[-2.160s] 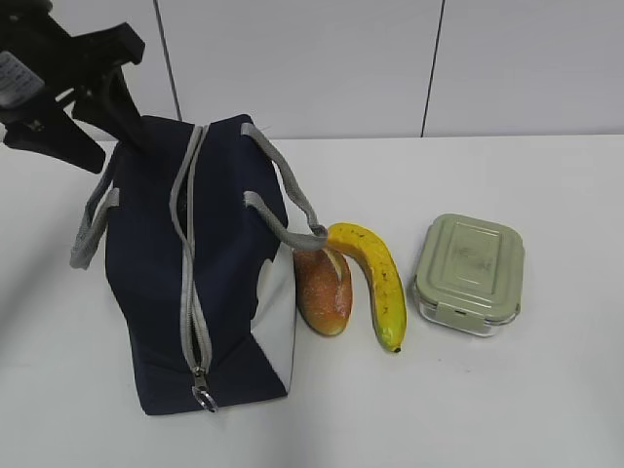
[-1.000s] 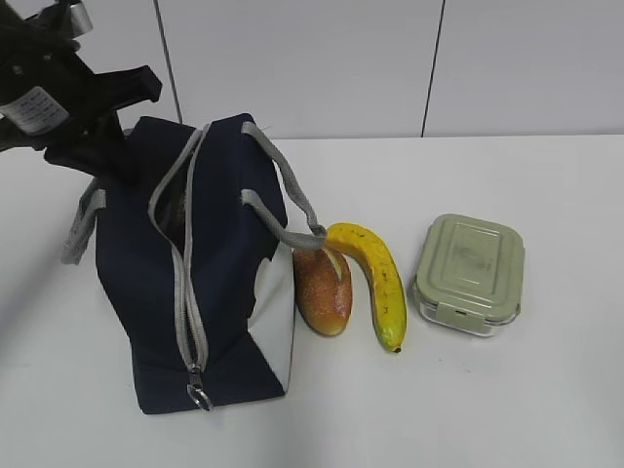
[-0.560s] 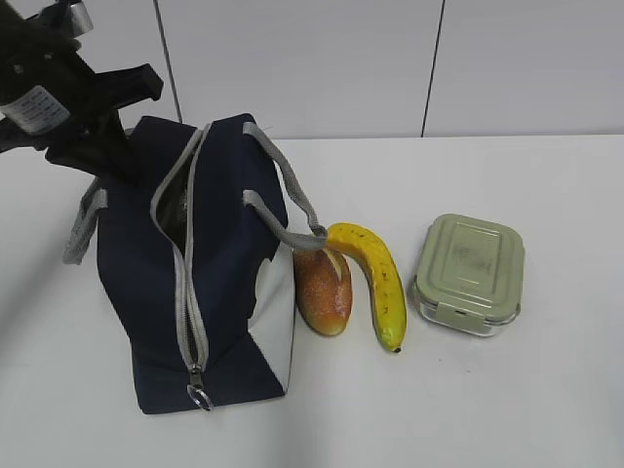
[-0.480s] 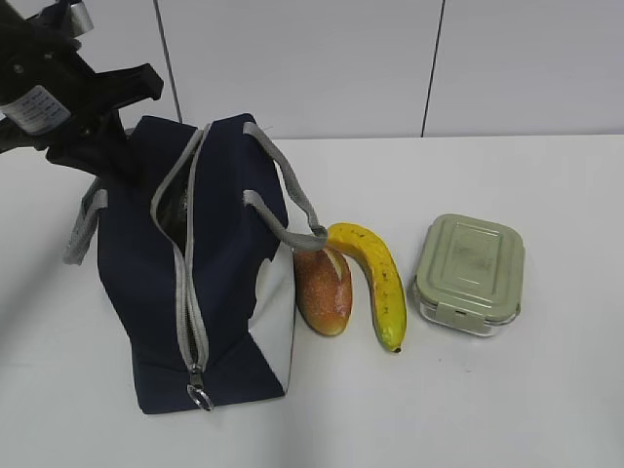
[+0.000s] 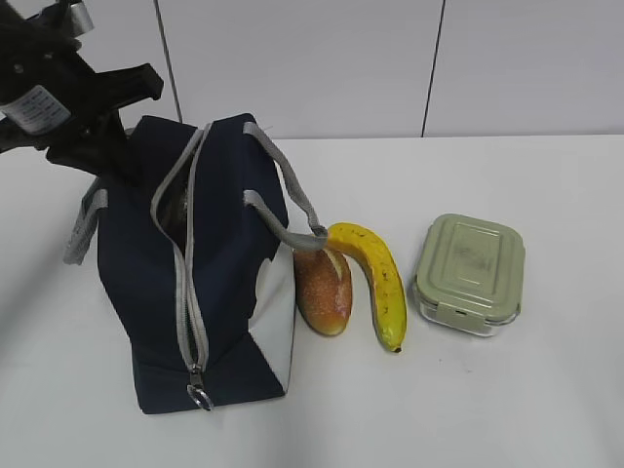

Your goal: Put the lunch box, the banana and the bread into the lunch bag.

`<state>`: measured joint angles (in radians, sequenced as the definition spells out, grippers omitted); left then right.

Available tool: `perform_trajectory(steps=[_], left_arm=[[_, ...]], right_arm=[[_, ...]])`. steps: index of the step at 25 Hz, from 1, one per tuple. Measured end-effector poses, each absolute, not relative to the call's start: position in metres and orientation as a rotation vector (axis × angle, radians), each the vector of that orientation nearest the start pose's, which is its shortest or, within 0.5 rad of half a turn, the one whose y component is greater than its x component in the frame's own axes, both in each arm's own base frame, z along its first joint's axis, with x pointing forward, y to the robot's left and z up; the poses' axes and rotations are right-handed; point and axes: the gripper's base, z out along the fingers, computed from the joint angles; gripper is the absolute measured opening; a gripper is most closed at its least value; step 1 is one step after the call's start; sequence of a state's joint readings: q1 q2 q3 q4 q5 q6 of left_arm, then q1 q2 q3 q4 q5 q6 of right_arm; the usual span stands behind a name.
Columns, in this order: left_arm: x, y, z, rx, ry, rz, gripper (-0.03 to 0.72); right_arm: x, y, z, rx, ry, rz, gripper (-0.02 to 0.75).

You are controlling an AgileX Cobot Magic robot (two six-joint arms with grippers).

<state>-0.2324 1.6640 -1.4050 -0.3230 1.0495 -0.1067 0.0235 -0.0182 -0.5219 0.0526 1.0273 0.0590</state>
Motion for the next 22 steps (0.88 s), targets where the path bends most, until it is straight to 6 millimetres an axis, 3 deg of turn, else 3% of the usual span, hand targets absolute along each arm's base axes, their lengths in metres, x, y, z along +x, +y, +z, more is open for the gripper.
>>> perform_trajectory(steps=[5, 13, 22], left_arm=[[0.332, -0.104, 0.298, 0.019, 2.807, -0.513, -0.003], [0.332, -0.104, 0.298, 0.019, 2.807, -0.513, -0.003], [0.332, -0.104, 0.298, 0.019, 2.807, -0.513, -0.003]], right_arm=[[0.016, 0.013, 0.283, 0.061, 2.041, 0.269, 0.576], [0.075, 0.015, 0.28, 0.127, 2.199, 0.292, 0.576], [0.129, 0.017, 0.26, 0.204, 2.347, 0.321, 0.576]])
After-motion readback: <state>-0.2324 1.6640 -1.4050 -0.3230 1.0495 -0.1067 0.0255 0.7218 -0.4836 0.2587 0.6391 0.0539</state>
